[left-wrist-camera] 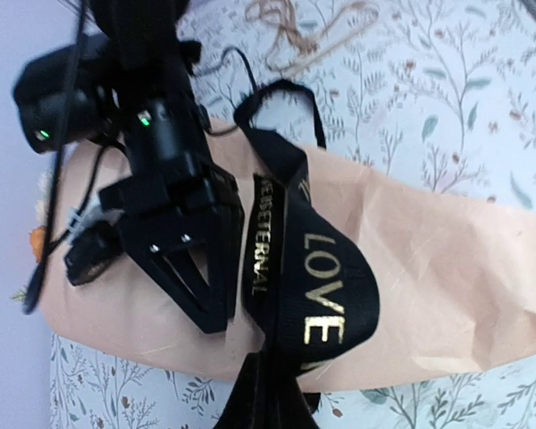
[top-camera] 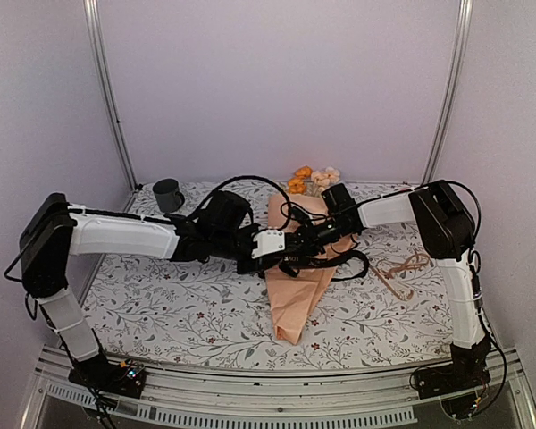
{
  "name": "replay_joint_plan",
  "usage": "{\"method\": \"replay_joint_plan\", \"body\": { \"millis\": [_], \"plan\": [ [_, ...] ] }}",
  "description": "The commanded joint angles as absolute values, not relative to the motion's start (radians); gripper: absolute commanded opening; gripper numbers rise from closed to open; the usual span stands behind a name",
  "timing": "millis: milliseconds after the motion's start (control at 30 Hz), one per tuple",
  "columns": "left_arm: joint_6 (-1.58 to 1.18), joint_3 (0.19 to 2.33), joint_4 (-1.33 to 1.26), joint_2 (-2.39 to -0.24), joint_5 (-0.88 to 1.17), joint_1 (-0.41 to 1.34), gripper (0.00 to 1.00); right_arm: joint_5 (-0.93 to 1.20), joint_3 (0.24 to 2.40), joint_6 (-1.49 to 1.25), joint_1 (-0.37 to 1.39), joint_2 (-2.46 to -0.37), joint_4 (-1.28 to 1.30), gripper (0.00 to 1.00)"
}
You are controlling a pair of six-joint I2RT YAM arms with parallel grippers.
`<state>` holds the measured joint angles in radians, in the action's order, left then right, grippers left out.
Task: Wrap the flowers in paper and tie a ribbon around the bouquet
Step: Cross the ribbon over the folded bouquet.
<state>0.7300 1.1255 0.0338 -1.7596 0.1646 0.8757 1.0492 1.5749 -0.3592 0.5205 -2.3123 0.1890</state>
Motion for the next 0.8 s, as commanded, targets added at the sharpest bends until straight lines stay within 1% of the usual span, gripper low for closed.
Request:
{"method": "replay_joint_plan", "body": {
  "millis": [0,100,167,267,400,467,567,767],
  "plan": [
    [0.617,1.023,-0.047,-1.666,0.274,0.895,0.00,1.061,1.563,-0.356,0.514,-2.282,0.179,0.24],
    [0.579,0.993,-0.082,-1.639,0.275,0.895,0.00,1.063,1.562,-0.353,0.514,-2.284,0.182,0.24],
    [0.561,0.994,-0.100,-1.640,0.239,0.891,0.00,1.065,1.562,-0.350,0.514,-2.284,0.185,0.24],
    [0.522,1.028,-0.132,-1.681,0.111,0.878,0.00,1.072,1.562,-0.346,0.514,-2.282,0.187,0.24],
    [0.439,1.146,-0.108,-1.801,-0.084,0.859,0.00,1.079,1.562,-0.339,0.514,-2.274,0.190,0.24],
    [0.422,1.190,-0.099,-1.848,-0.150,0.861,0.00,1.078,1.562,-0.338,0.514,-2.271,0.193,0.24],
    [0.398,1.224,-0.093,-1.901,-0.184,0.861,0.00,1.081,1.560,-0.337,0.514,-2.267,0.195,0.25],
    [0.320,1.278,-0.032,-1.986,-0.187,0.861,0.00,1.075,1.558,-0.343,0.512,-2.247,0.195,0.25]
  ]
}}
